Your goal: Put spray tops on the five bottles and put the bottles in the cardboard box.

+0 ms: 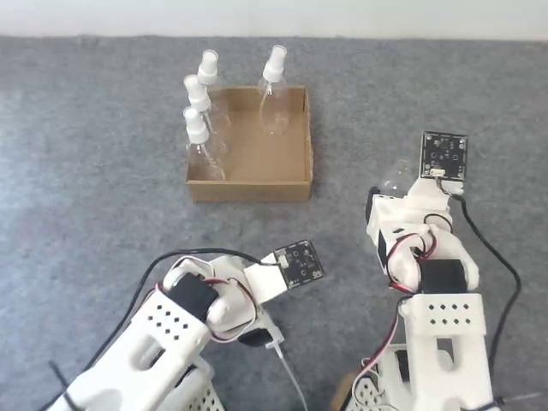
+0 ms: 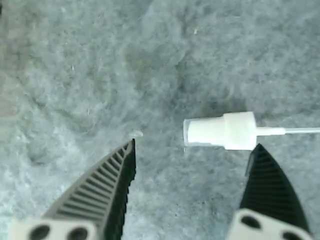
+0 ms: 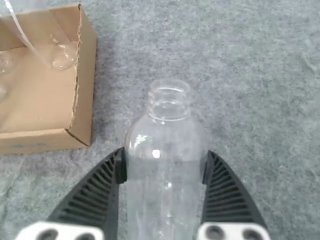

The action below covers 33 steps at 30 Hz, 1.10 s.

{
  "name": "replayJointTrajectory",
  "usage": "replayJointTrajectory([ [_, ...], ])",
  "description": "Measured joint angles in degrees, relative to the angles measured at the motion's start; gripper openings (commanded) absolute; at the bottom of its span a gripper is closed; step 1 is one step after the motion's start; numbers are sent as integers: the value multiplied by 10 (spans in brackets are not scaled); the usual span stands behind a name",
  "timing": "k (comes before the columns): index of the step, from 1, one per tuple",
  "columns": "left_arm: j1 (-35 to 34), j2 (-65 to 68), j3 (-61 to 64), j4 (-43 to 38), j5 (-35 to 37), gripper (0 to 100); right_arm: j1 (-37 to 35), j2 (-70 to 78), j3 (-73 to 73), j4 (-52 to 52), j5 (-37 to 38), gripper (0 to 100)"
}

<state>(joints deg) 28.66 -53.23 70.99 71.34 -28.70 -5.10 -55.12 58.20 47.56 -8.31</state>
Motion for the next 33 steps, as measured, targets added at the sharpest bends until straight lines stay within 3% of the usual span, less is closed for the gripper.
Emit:
replayJointTrajectory([
  [6,-4,0,7,0,-13,329,0,0,0,0,0,80],
  [11,66,0,22,-18,-21,328,0,0,0,0,0,80],
  [16,77,0,41,-41,-20,328,0,0,0,0,0,80],
  [33,-91,0,59,-90,-11,327,0,0,0,0,0,80],
])
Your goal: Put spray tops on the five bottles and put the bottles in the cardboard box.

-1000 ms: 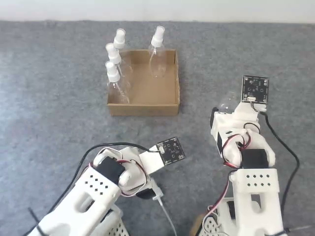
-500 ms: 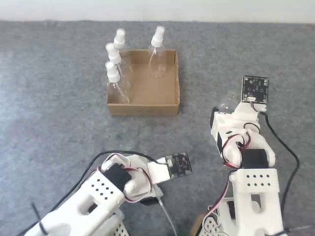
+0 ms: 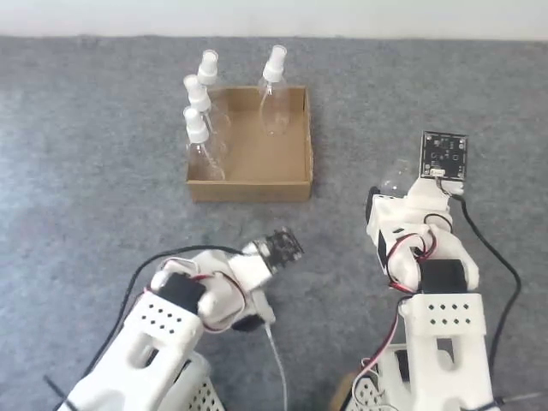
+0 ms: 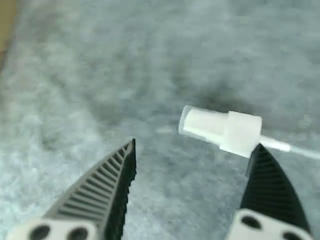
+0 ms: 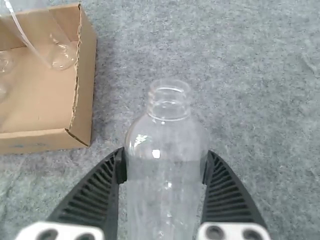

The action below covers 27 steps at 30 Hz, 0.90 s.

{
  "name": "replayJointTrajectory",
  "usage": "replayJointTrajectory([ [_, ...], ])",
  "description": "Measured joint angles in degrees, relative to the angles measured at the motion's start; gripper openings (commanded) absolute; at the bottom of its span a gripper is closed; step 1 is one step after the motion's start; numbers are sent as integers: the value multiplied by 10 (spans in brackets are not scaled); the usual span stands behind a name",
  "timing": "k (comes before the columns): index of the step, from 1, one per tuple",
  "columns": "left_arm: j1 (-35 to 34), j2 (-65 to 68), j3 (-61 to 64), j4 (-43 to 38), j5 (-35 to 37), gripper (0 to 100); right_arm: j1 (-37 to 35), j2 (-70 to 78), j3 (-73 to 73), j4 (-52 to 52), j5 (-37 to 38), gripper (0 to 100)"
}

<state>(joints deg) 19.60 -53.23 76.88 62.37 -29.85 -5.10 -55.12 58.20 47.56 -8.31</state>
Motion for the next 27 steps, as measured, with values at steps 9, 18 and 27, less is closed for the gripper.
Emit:
replayJointTrajectory([
  [9,-102,0,0,-75,29,327,0,0,0,0,0,80],
  [18,-204,0,0,-83,52,326,0,0,0,0,0,80],
  [27,-148,0,-87,20,185,326,0,0,0,0,0,80],
])
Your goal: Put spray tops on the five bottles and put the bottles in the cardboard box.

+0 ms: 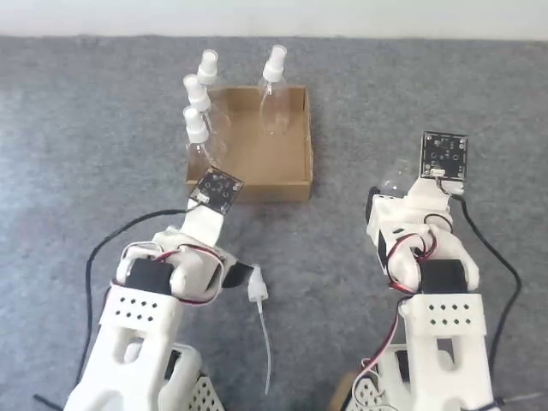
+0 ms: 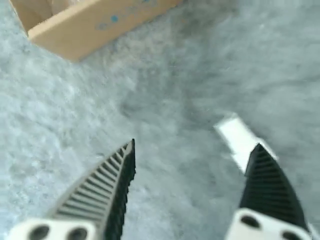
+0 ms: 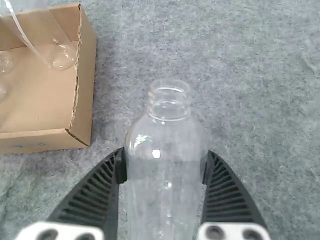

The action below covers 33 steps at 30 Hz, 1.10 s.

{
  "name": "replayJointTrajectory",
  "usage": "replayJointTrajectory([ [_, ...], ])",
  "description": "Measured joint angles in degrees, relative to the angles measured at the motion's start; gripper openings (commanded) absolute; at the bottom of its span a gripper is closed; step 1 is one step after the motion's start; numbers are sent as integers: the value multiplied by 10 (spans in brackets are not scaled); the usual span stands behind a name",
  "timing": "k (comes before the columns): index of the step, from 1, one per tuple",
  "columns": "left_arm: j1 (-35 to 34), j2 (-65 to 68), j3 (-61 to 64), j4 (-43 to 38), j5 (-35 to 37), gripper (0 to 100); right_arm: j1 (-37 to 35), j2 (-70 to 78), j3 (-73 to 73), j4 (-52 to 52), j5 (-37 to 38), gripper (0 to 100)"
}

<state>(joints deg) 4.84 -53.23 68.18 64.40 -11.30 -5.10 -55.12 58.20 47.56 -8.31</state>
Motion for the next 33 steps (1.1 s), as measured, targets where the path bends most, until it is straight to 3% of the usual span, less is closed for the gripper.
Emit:
replayJointTrajectory([
  [5,46,0,-38,52,25,326,0,0,0,0,0,80],
  [15,75,5,-40,60,55,252,0,0,0,0,0,80],
  [23,100,169,-83,47,59,250,0,0,0,0,0,80],
  [28,120,287,-110,15,115,250,0,0,0,0,0,80],
  [33,170,323,-117,11,166,250,0,0,0,0,0,80],
])
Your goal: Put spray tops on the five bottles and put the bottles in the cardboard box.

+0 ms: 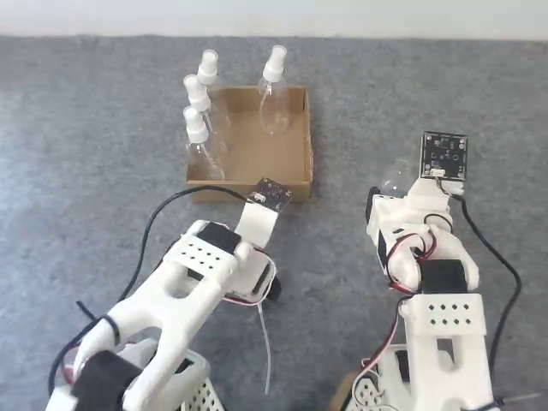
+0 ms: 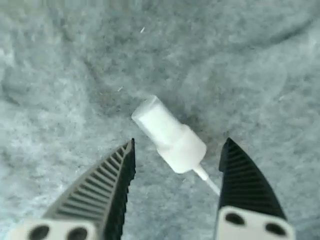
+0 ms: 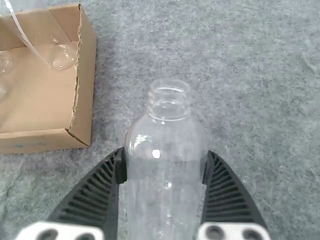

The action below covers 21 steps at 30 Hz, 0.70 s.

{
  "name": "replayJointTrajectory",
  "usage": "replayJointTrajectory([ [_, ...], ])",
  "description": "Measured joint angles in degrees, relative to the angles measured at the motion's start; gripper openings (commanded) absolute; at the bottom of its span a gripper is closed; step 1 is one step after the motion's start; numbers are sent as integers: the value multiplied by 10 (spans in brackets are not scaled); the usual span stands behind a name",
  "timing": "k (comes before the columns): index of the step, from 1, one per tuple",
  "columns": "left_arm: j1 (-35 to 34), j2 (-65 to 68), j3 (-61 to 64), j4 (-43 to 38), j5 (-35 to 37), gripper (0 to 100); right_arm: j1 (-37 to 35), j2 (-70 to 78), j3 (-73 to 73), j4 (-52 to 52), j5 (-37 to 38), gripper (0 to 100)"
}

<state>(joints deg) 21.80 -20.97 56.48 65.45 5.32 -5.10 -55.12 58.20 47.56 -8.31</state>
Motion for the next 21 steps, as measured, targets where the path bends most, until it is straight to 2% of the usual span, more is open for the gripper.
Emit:
replayJointTrajectory([
  [9,5,6,0,-27,69,250,0,0,0,0,0,80],
  [13,5,32,0,-44,79,246,0,0,0,0,0,80],
  [21,9,133,-39,-56,81,137,0,0,0,0,0,80],
])
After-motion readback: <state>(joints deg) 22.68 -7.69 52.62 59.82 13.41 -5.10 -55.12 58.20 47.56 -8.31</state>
